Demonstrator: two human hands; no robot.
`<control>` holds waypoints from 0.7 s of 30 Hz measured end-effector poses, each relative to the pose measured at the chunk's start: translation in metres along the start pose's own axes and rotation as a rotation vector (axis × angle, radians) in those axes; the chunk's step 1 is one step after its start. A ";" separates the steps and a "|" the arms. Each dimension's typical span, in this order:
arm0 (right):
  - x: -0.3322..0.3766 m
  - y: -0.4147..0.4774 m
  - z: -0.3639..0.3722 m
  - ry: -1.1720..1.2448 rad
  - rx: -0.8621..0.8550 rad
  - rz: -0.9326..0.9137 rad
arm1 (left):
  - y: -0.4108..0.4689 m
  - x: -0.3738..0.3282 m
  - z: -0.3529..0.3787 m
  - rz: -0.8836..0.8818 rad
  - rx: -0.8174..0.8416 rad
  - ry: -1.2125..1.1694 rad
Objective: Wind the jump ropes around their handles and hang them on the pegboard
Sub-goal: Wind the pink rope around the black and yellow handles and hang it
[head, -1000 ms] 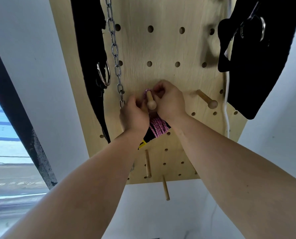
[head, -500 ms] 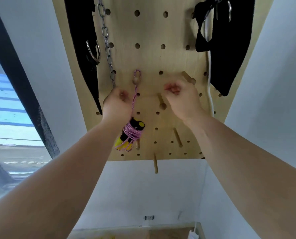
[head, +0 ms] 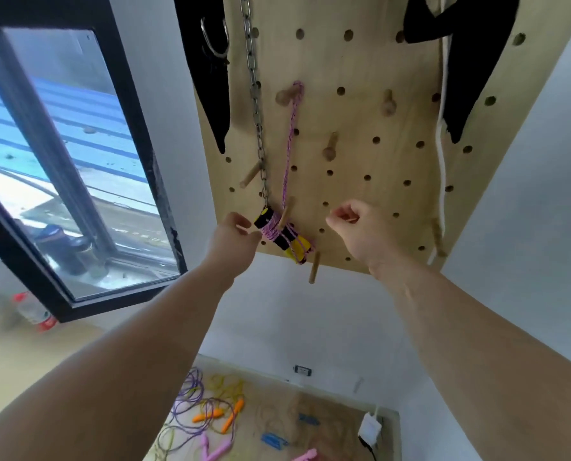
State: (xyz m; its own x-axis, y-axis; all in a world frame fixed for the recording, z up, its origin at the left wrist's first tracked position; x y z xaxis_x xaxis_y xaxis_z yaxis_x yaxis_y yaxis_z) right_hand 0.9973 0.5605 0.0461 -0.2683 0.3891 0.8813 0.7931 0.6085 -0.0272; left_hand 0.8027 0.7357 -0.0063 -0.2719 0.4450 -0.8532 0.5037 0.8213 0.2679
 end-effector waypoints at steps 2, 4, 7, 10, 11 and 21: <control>-0.002 0.005 0.012 -0.010 0.046 0.039 | 0.003 0.009 0.002 -0.020 0.027 0.013; 0.002 0.011 0.025 -0.016 0.080 0.046 | 0.014 0.020 0.006 -0.047 0.056 0.020; 0.011 0.022 0.043 -0.018 0.090 0.057 | 0.032 0.048 0.023 -0.143 0.142 0.009; 0.023 0.036 0.055 -0.048 0.042 0.065 | 0.046 0.075 0.045 -0.257 0.231 -0.034; 0.027 0.041 0.058 -0.065 0.026 0.061 | 0.051 0.081 0.051 -0.283 0.242 -0.052; 0.084 0.097 0.080 0.231 -0.145 -0.046 | 0.090 0.103 0.103 -0.438 0.205 -0.416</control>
State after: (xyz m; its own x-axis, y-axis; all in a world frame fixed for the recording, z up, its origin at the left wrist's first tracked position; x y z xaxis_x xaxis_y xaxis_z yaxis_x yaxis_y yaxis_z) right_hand 1.0085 0.7073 0.0799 -0.1872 0.1857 0.9646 0.8574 0.5101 0.0682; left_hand 0.9042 0.8185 -0.1164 -0.1676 -0.1262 -0.9777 0.5757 0.7926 -0.2010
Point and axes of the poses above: each hand's wrist, its own y-axis towards the middle knuckle, its own z-axis out of the palm, x = y × z, the point moved 10 cm from there along y, towards the middle knuckle, and after that the axes turned 15 degrees about z, right-handed, at the moved point
